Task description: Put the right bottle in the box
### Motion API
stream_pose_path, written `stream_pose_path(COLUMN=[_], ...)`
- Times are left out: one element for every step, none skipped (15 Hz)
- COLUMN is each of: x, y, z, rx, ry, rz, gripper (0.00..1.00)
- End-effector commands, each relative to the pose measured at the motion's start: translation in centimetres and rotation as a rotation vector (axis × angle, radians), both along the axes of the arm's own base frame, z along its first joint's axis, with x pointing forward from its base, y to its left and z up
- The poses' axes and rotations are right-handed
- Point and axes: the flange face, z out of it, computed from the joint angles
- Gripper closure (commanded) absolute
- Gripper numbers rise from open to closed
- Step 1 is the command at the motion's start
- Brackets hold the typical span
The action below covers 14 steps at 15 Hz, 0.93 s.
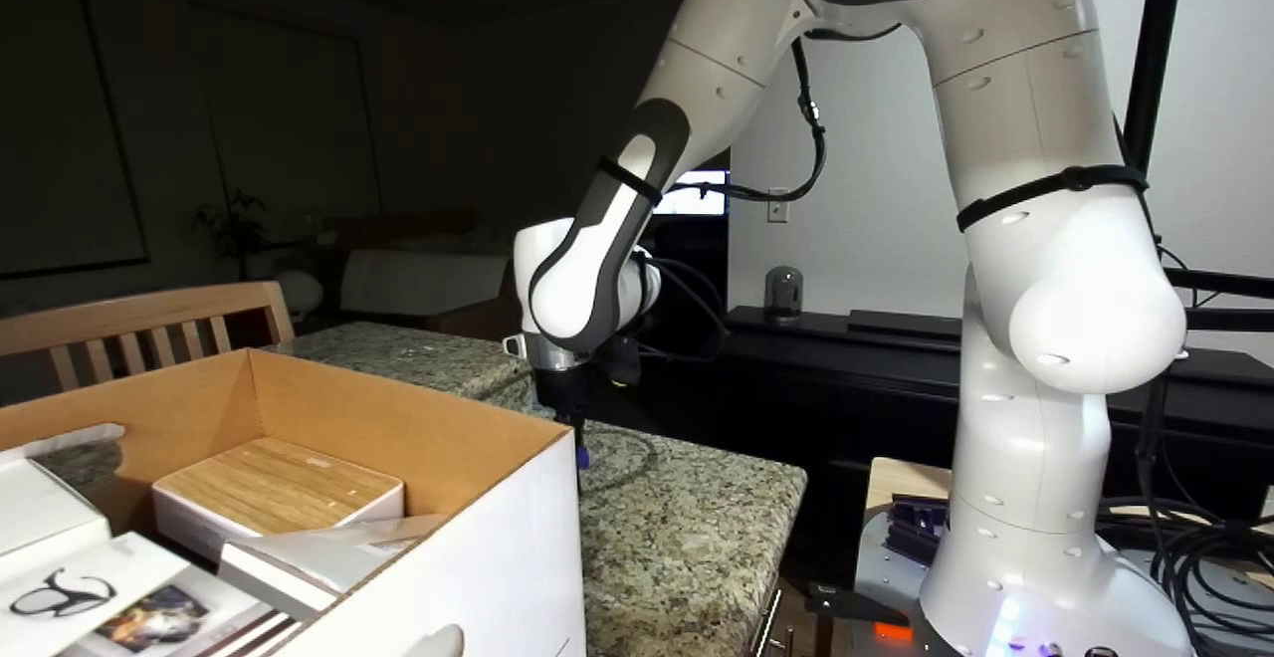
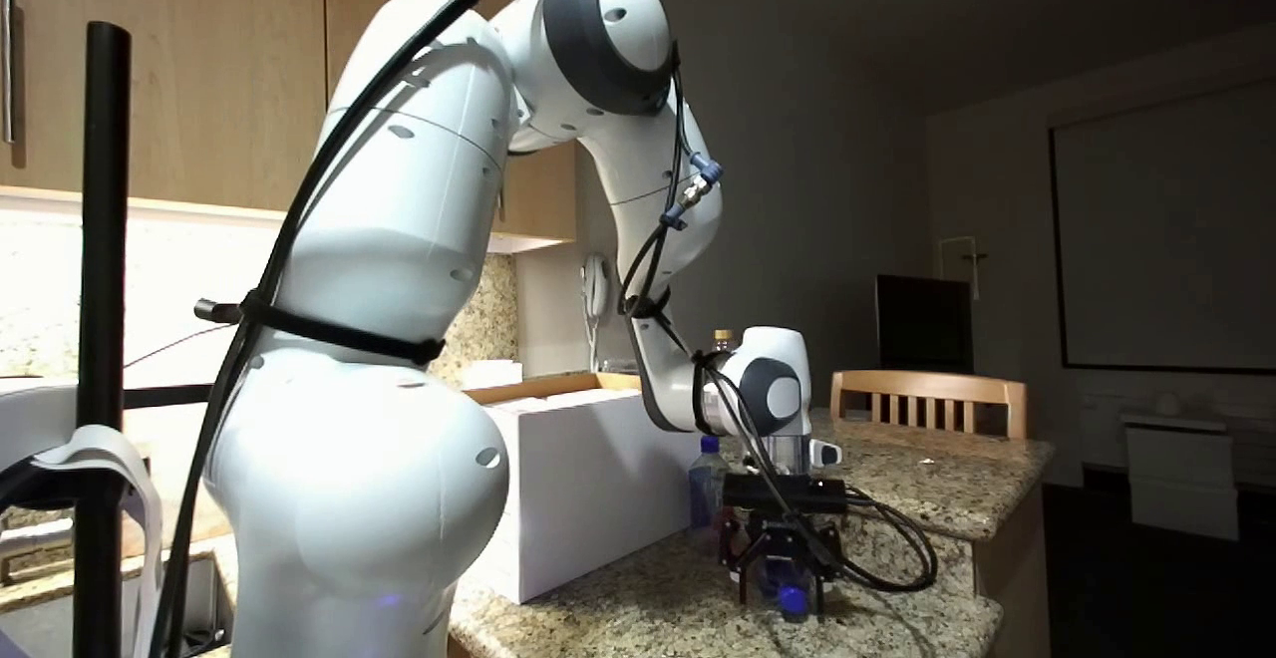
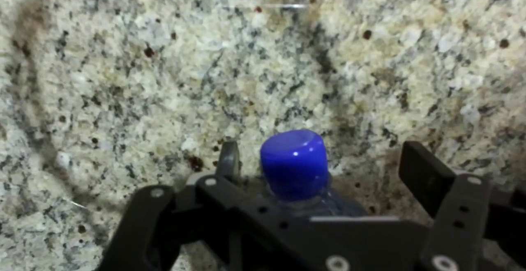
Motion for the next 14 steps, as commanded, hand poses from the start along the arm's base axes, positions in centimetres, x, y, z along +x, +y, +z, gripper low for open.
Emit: stream_pose_path(x=[0.8,0.9,1.0,1.1,1.2,1.3,1.3,1.3,1.3,1.2,1.1,0.9,0.8,0.6], y=[-1.4,-1.5,-1.6,-1.5,-1.5,-1.3,-1.2,-1.0,-0.9,-0.8,-0.8,-0.7,-0.6,-0.6], z=[-0.6,-0.6,-0.5,-0.2,0.1,0.4,0.5,0.6,0.7,0.8,0.9,1.1,1.3,1.9], rx=[-0.018,-0.023,-0.032,-0.04,-0.05,-0.062,-0.072,-0.08,-0.087,-0.092,-0.1,-0.109,-0.119,-0.137], ry=[-0.016,-0.02,-0.027,-0.039,-0.05,-0.063,-0.069,-0.076,-0.081,-0.084,-0.083,-0.079,-0.079,-0.082], rz=[0.05,0.049,0.052,0.06,0.071,0.084,0.098,0.111,0.124,0.135,0.144,0.147,0.151,0.146], gripper=[0.11,0.26,0.33,0.4,0.47,0.53,0.61,0.66,0.72,0.79,0.85,0.88,0.86,0.9])
